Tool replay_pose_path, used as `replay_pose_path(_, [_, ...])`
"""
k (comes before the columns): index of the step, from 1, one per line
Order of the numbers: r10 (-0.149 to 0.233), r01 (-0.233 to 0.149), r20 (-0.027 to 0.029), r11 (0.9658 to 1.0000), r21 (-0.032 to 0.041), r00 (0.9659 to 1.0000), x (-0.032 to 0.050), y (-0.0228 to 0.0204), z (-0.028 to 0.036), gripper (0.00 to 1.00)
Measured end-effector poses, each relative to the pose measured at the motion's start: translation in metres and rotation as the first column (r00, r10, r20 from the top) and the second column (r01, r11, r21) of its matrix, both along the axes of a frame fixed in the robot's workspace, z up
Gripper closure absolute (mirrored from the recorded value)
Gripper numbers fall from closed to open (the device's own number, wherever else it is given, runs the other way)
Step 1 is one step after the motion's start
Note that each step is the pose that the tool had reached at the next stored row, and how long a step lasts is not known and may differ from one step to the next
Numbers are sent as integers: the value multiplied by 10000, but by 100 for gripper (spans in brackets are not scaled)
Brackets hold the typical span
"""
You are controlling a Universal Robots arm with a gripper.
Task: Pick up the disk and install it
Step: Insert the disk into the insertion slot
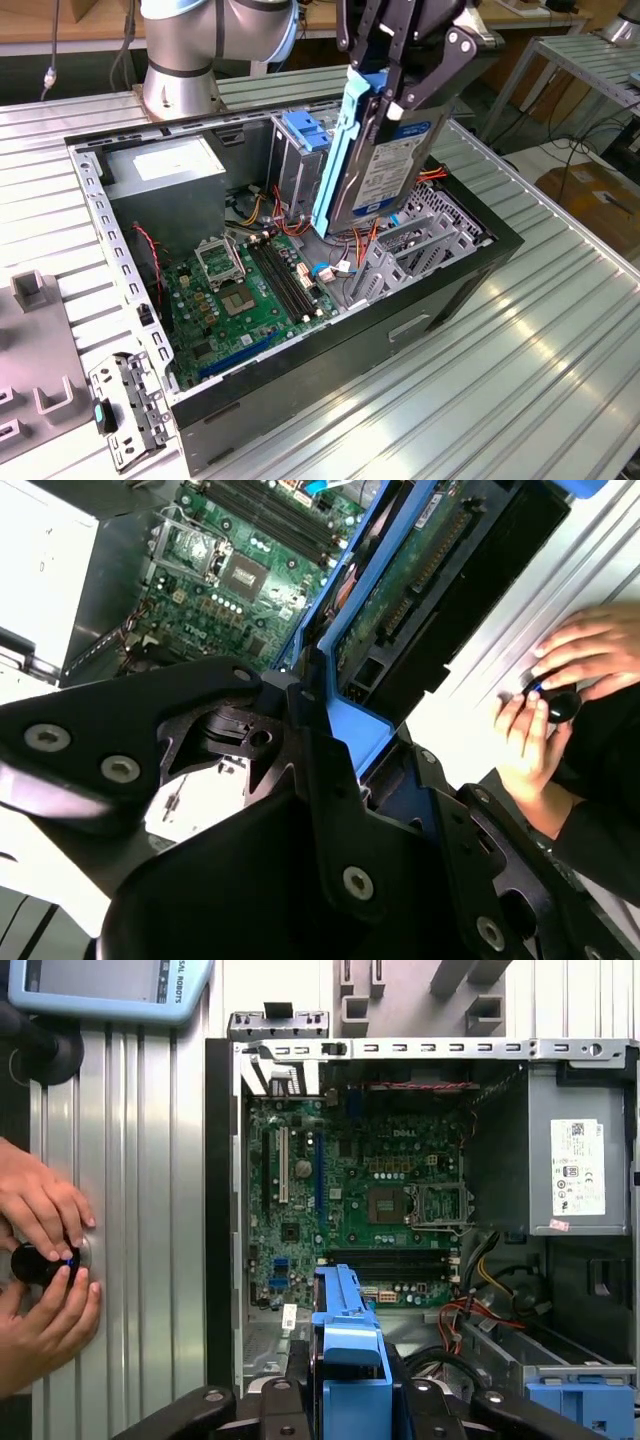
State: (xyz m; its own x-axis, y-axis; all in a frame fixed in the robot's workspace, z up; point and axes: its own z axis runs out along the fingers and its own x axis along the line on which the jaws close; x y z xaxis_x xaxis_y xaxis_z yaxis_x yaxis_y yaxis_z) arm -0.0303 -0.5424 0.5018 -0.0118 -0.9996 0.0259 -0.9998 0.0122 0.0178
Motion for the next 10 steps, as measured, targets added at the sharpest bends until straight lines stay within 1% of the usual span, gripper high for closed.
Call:
replay_pose_path(2, [-2,2,-1,10000,-1,10000,92,-7,0,63])
replay_pose_path(3, [0,0,0,10000,1,10000,198,-16,-3,63])
replay_pose_path(5, [-1,1,-1,10000,-1,10000,273,-23,-4,63])
replay_pose_path(6, [-1,1,-1,10000,0,10000,324,-30,-6,63])
replay_pose_path(9, [-2,2,-1,10000,0,10000,430,-74,-32,63])
replay_pose_path(10, [-1,1,0,10000,3,10000,465,-82,-48,63])
